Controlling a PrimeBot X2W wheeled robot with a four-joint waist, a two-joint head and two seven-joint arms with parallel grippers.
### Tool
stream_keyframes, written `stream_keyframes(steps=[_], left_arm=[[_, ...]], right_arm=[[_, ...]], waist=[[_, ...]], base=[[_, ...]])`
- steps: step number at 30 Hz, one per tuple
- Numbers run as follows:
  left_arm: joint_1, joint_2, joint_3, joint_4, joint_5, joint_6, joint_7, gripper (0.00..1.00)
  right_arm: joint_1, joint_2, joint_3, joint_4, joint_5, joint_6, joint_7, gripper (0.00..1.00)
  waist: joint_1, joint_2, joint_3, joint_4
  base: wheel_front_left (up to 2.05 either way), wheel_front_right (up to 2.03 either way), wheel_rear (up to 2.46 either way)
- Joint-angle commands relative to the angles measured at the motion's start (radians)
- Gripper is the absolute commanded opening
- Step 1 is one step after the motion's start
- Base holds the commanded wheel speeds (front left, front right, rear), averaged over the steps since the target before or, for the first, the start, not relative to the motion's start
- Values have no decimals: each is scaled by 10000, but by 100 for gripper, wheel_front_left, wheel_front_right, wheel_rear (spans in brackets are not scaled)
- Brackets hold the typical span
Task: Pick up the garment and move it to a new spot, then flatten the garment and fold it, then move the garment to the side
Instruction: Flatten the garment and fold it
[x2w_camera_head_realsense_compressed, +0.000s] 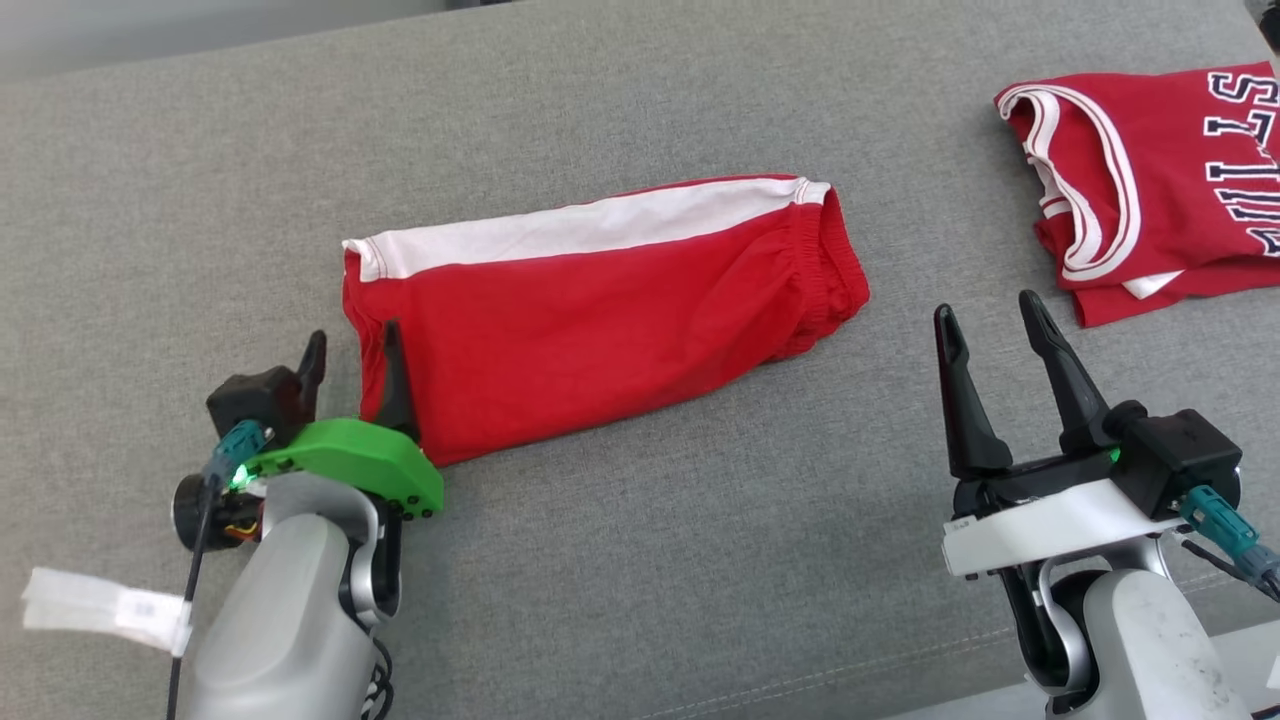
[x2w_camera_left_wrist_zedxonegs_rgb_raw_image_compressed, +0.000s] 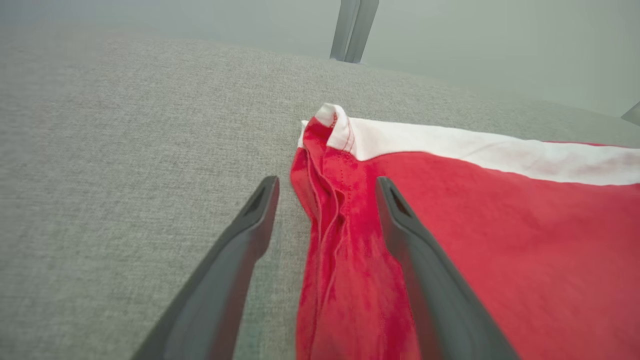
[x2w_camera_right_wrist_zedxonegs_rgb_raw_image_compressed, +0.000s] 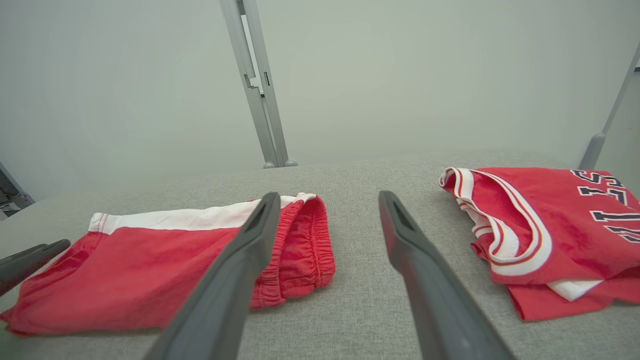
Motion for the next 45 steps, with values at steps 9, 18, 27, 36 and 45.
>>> stream_keyframes(steps=[9,18,27,36,45], left_arm=[[1607,-71,1471,-2625,1826,-203,6,100],[3416,-576,2666,-4983,3165,-1751,5,100],[4400,-777,3191,-5296,3602,-2202,5,100],[4202,-814,3195,-5230,3492,-2289,5,100],[3541,-807,2551,-5180,3106,-2204,4,100]], right_arm=[[368,-247,-240,-107,227,3,770,100],[756,-477,-573,454,441,1,1626,100],[519,-588,-878,1014,877,1,1872,100],[-1752,-525,-1187,1344,1766,3,5916,100],[-4266,-124,-1497,2832,314,3,9403,100]], waist=[[0,0,-790,316],[0,0,-1460,778],[0,0,-1638,1325],[0,0,-1289,1326],[0,0,-682,1730]], base=[[0,0,0],[0,0,0],[0,0,0],[0,0,0],[0,0,0]])
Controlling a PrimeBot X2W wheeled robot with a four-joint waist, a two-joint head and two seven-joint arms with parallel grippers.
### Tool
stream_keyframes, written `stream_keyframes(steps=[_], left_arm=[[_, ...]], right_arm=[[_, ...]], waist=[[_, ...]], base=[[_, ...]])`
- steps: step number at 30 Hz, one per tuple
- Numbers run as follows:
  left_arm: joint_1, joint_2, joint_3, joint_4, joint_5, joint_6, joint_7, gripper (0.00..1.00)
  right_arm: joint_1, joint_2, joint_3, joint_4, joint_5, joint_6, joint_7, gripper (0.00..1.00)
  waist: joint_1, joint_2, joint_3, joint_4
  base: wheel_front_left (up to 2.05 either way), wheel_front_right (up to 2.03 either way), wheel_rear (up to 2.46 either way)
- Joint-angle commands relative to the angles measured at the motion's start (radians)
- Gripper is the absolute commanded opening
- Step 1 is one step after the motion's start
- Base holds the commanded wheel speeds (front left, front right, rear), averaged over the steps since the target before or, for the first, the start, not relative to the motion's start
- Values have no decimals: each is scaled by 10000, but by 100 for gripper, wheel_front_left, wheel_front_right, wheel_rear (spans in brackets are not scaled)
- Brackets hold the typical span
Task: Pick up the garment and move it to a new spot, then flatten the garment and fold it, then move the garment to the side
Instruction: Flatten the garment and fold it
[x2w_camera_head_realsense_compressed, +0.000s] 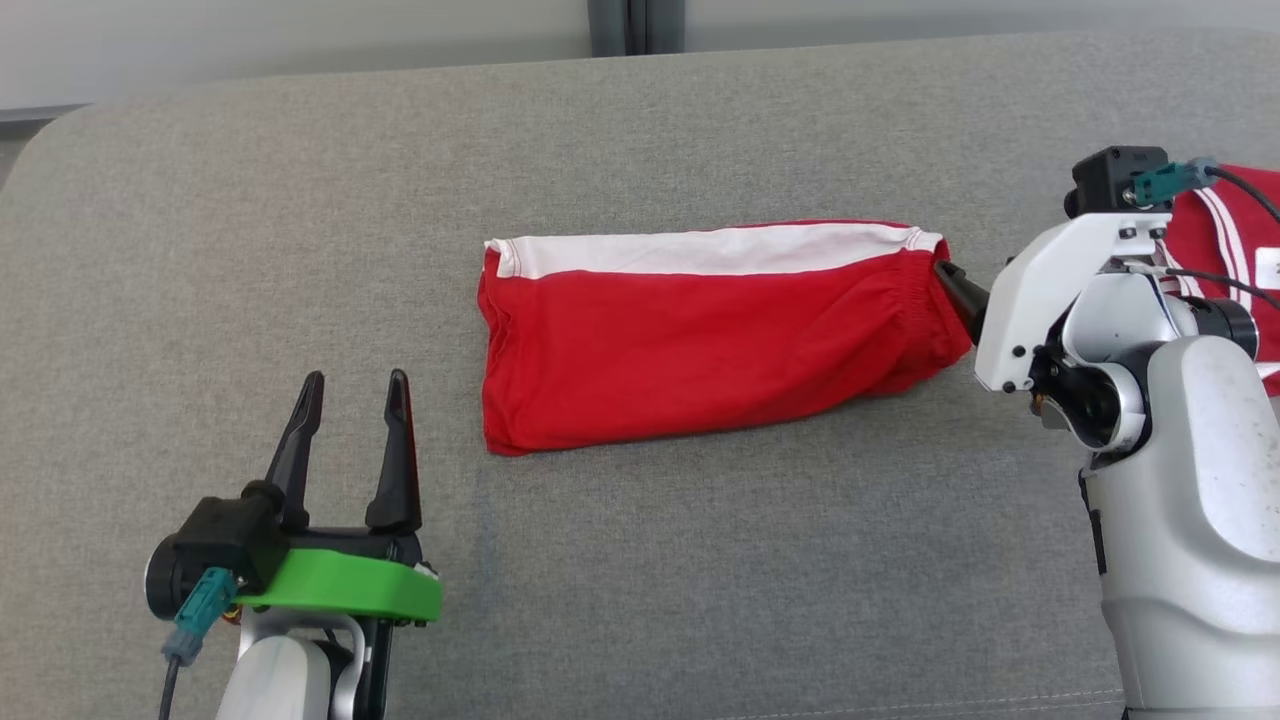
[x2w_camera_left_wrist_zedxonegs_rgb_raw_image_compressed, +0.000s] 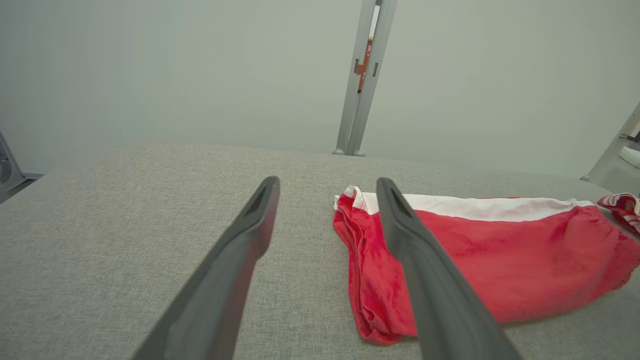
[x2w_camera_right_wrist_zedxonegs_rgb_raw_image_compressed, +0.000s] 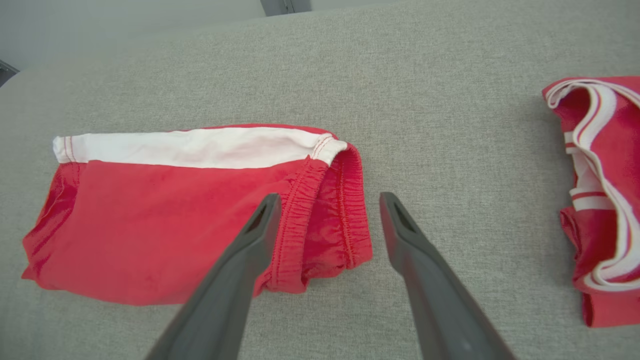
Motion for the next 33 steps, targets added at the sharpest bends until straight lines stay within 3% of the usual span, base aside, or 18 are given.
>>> stream_keyframes(steps=[1,8,18,33], left_arm=[[-211,15,-59,-10,-106,38,6,100],[-483,14,-309,-78,-190,128,6,100],[-547,14,-292,-174,-259,215,6,100],[-904,15,-645,-186,-247,174,6,100]], right_arm=[[-196,36,-4,169,-242,5,85,100],[-563,142,-423,919,-1450,5,482,100],[-757,199,-749,1597,-1964,5,576,100],[-1426,304,-702,3491,-1211,18,1185,100]], waist=[[0,0,232,234],[0,0,567,583],[0,0,854,617],[0,0,1359,976]], base=[[0,0,0],[0,0,0],[0,0,0],[0,0,0]])
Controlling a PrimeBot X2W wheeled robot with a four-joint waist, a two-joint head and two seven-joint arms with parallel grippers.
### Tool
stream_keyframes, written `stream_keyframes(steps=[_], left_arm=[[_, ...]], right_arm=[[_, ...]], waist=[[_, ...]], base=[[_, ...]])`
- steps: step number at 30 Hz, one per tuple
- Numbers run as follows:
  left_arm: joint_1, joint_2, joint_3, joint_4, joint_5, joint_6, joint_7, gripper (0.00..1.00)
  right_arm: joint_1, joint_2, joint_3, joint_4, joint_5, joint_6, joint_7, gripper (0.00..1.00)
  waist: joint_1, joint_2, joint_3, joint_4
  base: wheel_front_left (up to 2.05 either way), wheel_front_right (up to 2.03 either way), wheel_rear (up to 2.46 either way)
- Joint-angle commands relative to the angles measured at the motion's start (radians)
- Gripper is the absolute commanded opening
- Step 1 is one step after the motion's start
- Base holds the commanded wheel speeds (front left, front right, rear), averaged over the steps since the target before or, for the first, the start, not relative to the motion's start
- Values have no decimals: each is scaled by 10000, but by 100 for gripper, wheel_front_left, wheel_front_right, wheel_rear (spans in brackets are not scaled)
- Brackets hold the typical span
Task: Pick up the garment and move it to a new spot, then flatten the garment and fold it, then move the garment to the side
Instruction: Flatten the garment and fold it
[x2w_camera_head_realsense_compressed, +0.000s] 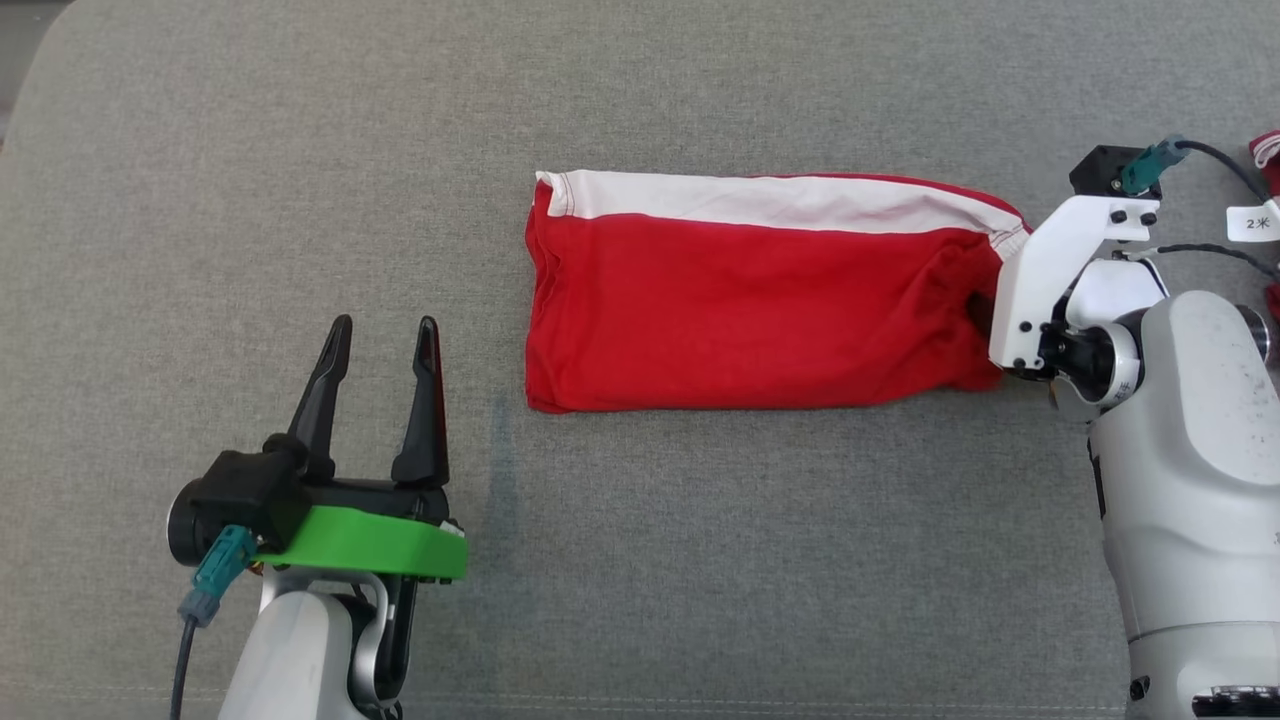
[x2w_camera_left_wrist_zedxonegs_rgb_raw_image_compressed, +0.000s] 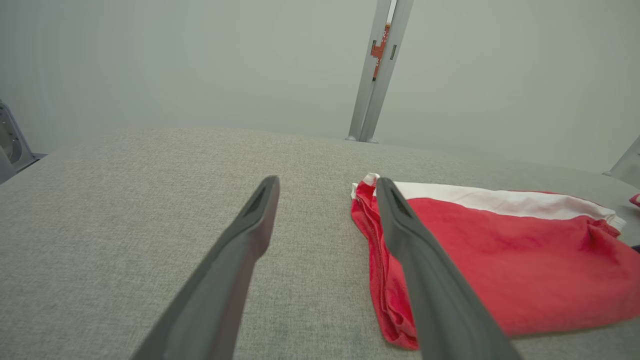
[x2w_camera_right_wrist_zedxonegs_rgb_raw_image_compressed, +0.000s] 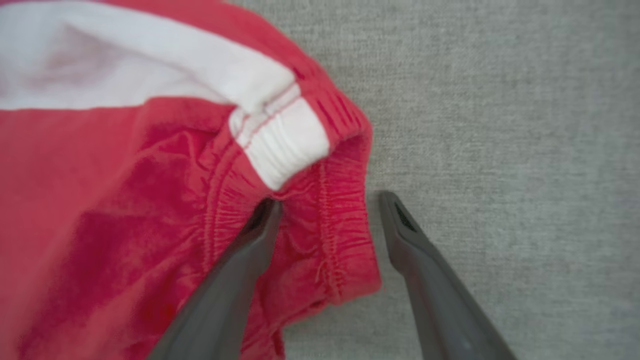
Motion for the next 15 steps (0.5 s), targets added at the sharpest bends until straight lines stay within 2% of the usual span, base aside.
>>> stream_keyframes(steps=[1,4,5,6,7,9,15], left_arm=[[-154,18,10,-9,35,-2,6,100],[-185,17,24,3,79,-13,6,100],[-180,17,26,9,81,-16,6,100],[-179,18,37,13,87,-17,6,100],[-182,18,48,12,91,-19,6,100],[-190,18,67,-2,95,-24,6,100],[-199,17,164,-45,139,19,6,100]], right_arm=[[70,224,229,408,168,46,96,100],[-11,292,664,772,328,63,140,100],[-11,315,790,856,415,68,134,89],[-30,337,939,953,515,76,103,65],[-32,352,1070,1022,565,76,90,33],[-67,366,1238,1094,637,77,-47,0],[-256,183,1084,1060,82,44,-293,0]], waist=[[0,0,79,86],[0,0,118,140],[0,0,120,153],[0,0,125,171],[0,0,129,183],[0,0,144,201],[0,0,170,138]], base=[[0,0,0],[0,0,0],[0,0,0],[0,0,0],[0,0,0],[0,0,0],[0,0,0]])
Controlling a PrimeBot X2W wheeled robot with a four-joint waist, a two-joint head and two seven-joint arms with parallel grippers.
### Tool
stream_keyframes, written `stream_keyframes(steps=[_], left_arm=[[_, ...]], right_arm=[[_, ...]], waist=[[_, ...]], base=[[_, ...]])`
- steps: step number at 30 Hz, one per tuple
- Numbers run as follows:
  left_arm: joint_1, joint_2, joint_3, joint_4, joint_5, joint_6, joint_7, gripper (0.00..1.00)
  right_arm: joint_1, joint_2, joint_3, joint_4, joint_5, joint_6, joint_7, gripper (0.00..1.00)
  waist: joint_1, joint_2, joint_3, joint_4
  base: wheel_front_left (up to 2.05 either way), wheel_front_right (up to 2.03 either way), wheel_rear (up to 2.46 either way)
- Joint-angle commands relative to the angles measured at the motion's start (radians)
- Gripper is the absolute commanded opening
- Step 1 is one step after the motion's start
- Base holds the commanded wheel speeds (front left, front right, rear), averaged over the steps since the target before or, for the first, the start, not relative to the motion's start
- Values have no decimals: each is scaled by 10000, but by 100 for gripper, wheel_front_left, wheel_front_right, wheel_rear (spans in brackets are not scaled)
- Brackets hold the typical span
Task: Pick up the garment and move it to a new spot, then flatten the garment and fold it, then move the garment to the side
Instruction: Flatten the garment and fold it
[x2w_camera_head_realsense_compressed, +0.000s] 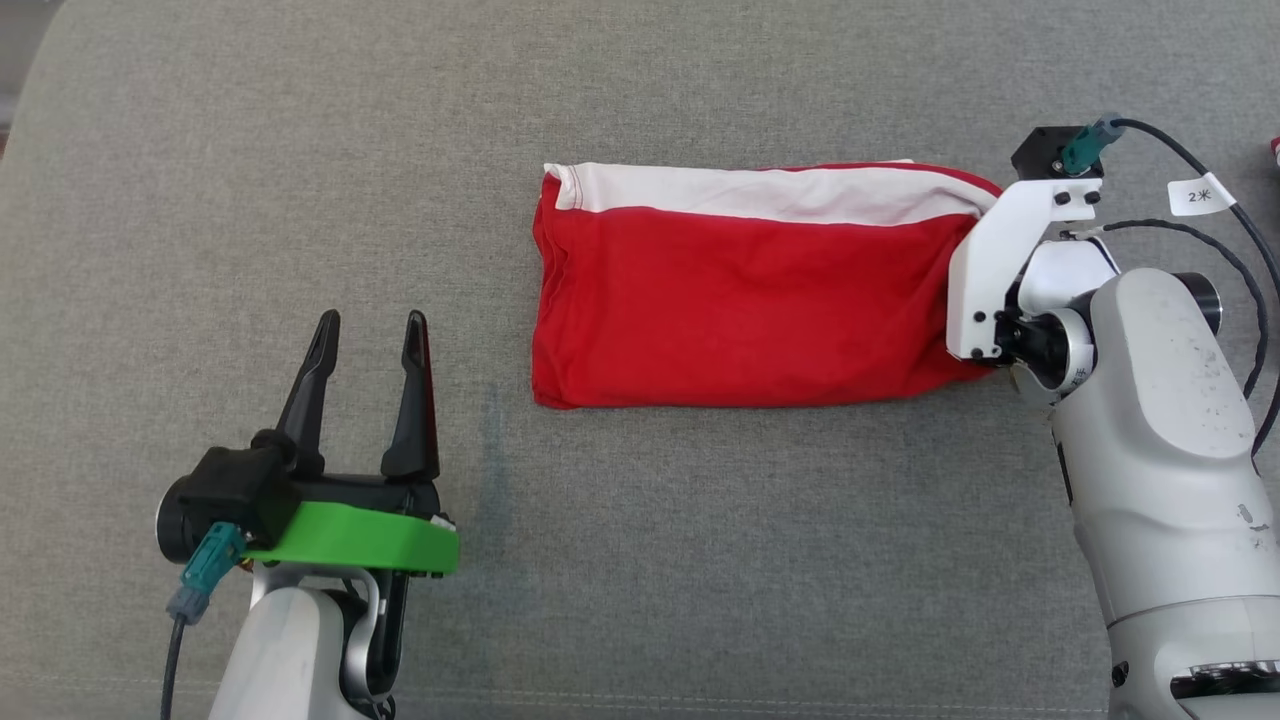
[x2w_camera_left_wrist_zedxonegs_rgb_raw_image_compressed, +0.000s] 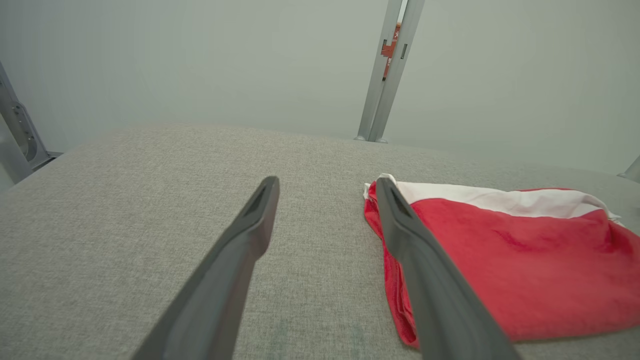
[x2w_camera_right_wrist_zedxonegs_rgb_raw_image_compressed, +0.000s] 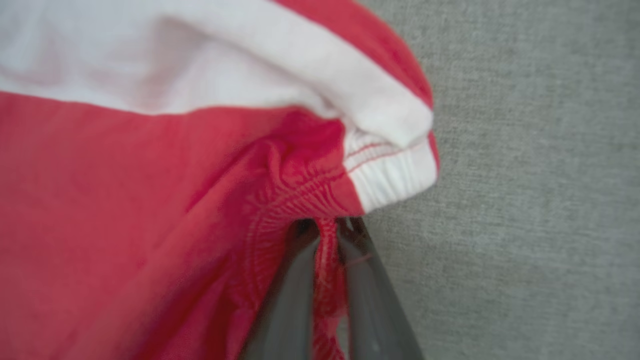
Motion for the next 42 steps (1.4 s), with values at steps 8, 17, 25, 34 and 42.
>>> stream_keyframes(steps=[8,17,25,34,42], left_arm=[[72,16,196,-47,154,54,6,100],[123,18,146,-19,159,-1,6,100],[158,18,139,36,170,-13,6,100],[-27,18,-136,5,-81,16,6,100],[-83,16,-503,28,-401,97,6,100]], right_arm=[[211,-1046,-368,-870,-990,17,580,0],[281,-2393,-237,-2985,-1308,20,2180,0],[366,-2040,1249,-4954,-191,23,3808,0],[-205,-757,2428,-4115,283,23,3630,0],[-887,-85,2737,-2343,3,23,2956,0]], waist=[[0,0,-212,-332],[0,0,-490,-515],[0,0,-676,-530],[0,0,-589,-1],[0,0,-446,771]], base=[[0,0,0],[0,0,0],[0,0,0],[0,0,0],[0,0,0]])
